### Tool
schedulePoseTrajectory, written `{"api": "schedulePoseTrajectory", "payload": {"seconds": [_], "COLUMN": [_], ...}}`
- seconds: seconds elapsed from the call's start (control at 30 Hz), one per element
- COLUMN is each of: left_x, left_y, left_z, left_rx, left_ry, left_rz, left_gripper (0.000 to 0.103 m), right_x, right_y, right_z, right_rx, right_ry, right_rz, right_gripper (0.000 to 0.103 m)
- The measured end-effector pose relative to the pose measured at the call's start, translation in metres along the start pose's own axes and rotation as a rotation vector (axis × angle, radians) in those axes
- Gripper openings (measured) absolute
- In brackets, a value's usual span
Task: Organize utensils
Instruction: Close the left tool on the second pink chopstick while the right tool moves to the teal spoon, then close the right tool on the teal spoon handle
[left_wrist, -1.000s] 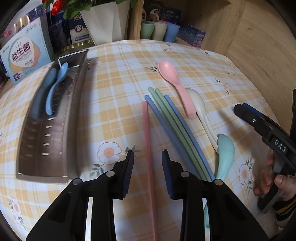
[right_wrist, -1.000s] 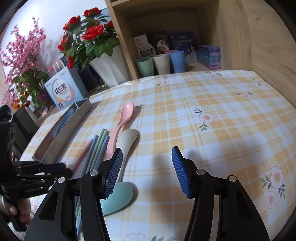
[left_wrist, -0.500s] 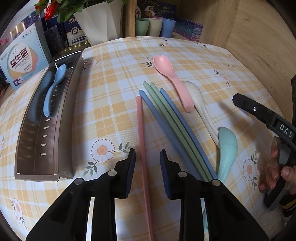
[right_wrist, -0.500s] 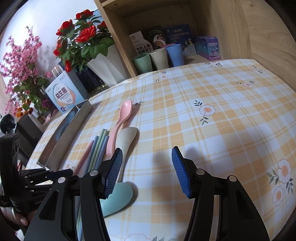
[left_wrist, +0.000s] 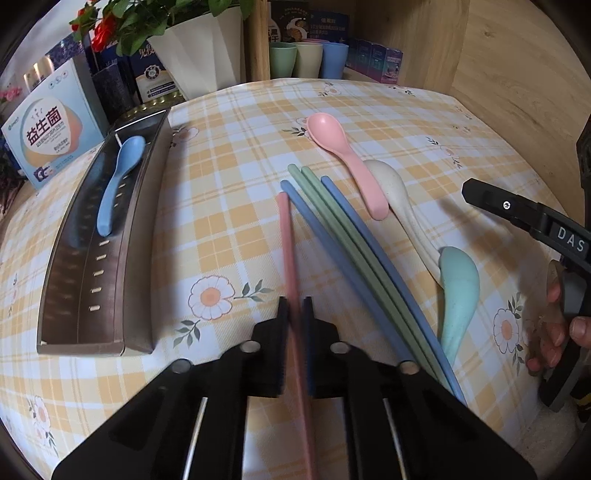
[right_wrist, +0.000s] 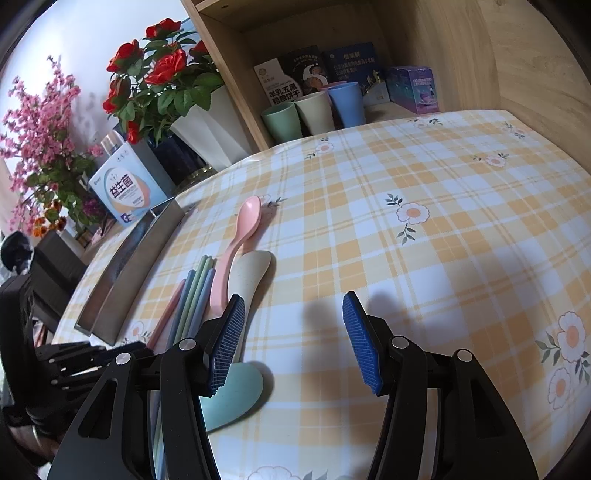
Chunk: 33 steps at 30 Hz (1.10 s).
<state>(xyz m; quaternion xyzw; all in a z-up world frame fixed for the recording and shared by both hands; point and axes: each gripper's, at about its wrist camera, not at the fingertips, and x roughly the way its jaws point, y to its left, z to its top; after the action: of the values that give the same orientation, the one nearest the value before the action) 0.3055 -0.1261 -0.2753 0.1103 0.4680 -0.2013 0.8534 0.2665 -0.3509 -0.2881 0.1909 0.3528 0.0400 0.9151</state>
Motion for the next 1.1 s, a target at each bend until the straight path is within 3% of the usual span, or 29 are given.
{"api": "schedulePoseTrajectory", "payload": {"seconds": [0.13,0.6,0.77,1.1], "left_x": [-0.007,-0.055,-0.065,-0.070], "left_y": [0.007,0.020,0.020,0.023], "left_z": [-0.005,-0.003,-0.009,-0.016], "left_rx": [-0.042,-0.147,-0.132,-0.135], "left_ry": [0.011,-0.078,-0.105,-0.134], "left_rz": [-0.008,-0.095,-0.108,-0.169], "left_gripper": [0.006,0.006,0.006,0.006], "right_x": [0.002,0.000,-0.014,-0.021], "right_y": [-0.002,-0.013,-0.002,0.033], "right_z": [-0.001,0.000,-0.001,-0.050], "right_rx": [0.011,0.083,0.072,0.114], "right_ry": [0.008,0.029,0.085,0.261], "right_rz": [0.004,0.020,0.035,0.088], "right_gripper": [0.054,0.054,0.054,0.053]}}
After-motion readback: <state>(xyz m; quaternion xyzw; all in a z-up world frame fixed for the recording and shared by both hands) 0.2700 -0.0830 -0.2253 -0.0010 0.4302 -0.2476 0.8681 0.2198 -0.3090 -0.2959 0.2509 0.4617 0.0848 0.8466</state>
